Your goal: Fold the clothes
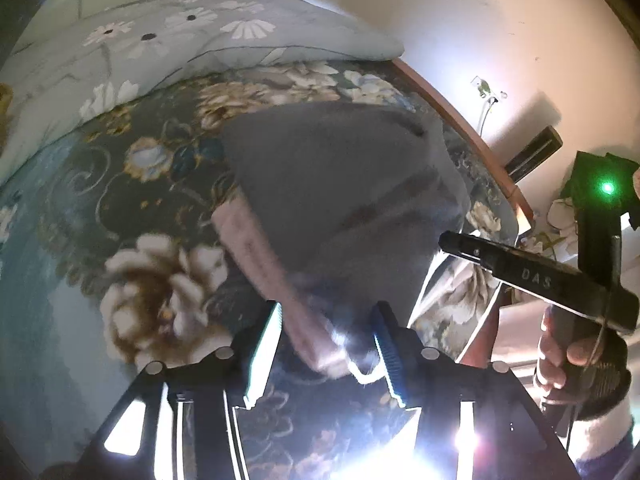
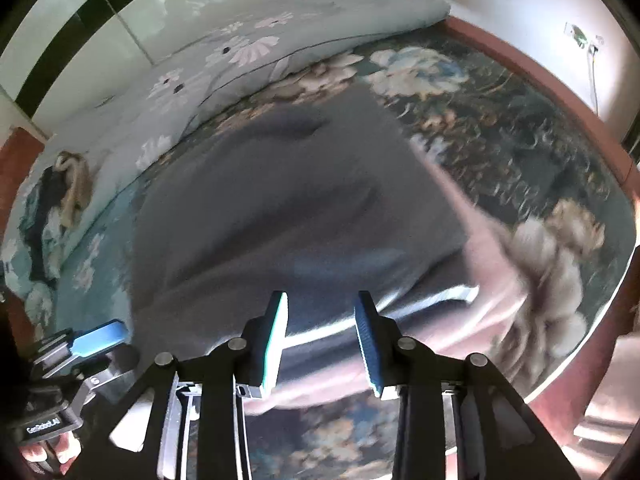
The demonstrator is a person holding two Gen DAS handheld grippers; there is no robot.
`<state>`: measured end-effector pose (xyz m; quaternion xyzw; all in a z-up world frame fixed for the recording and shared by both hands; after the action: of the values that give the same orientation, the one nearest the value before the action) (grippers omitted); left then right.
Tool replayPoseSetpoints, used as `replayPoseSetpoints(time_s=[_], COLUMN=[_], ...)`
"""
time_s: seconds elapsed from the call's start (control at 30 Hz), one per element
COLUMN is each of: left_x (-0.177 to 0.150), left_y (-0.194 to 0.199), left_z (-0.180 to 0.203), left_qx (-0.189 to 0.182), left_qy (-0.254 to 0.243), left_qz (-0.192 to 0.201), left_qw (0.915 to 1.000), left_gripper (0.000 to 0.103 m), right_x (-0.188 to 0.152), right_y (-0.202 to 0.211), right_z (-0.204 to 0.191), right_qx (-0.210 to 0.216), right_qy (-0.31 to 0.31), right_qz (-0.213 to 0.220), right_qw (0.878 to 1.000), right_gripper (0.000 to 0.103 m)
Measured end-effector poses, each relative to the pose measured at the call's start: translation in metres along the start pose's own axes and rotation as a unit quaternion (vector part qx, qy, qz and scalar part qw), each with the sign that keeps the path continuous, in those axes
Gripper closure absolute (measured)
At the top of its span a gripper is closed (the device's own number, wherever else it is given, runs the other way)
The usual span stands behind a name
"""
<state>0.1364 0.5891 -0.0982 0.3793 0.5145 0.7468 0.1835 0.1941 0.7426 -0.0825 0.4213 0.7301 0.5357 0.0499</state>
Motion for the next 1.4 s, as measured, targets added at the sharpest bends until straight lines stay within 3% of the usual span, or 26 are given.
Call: replayPoseSetpoints(time_s=[0.37, 0.67, 0.73, 0.8, 0.9, 1.17, 1.27, 1.4], left_x=[-0.065, -0.100, -0.103, -0.099, -0.094, -0.092, -0.092, -0.093], left_y=[-0.003, 0.001, 0.002, 0.009, 0.018, 0.022, 0.025, 0.027], left_z=[-0.031, -0.055, -0.058, -0.059, -0.065, -0.072, -0.075, -0.077], left_qx=[0.042, 0.083, 0.080, 0.068, 0.071, 0.059, 0.049, 0.043], left_qy=[0.026, 0.021, 0.022, 0.027, 0.036, 0.043, 0.052, 0.056], left_qz=[-0.017, 0.017, 0.021, 0.036, 0.065, 0.071, 0.071, 0.067], left_qw=[0.9986, 0.9962, 0.9964, 0.9967, 0.9947, 0.9948, 0.9949, 0.9952], left_gripper=[0.026, 0.011, 0.009, 0.000, 0.000, 0.000, 0.000, 0.000], right_x=[-0.065, -0.119, -0.126, -0.131, -0.137, -0.148, -0.148, -0.146], right_y=[-0.020, -0.040, -0.041, -0.042, -0.041, -0.039, -0.033, -0.028], right_z=[-0.047, -0.058, -0.062, -0.065, -0.070, -0.082, -0.084, -0.086], right_qx=[0.020, 0.006, 0.002, -0.001, -0.004, -0.014, -0.028, -0.039], right_qy=[-0.033, -0.072, -0.074, -0.076, -0.085, -0.102, -0.087, -0.085], right_qz=[-0.003, -0.017, -0.017, -0.015, -0.005, 0.021, 0.032, 0.043], right_qw=[0.999, 0.997, 0.997, 0.997, 0.996, 0.994, 0.995, 0.995], right_gripper=[0.064, 0.056, 0.054, 0.050, 0.048, 0.046, 0.033, 0.024])
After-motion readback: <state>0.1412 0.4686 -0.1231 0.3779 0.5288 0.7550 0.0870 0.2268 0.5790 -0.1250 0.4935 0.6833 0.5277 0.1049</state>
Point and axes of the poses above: each gripper's, at about its wrist camera, not at the fingertips, and y roughly against the way its jaws point, z to its right, x to its top, the point moved 9 cm from there along -y, roughly the way its jaws point, and after that the axes turned 12 degrees about x, right-handed, at the moved point
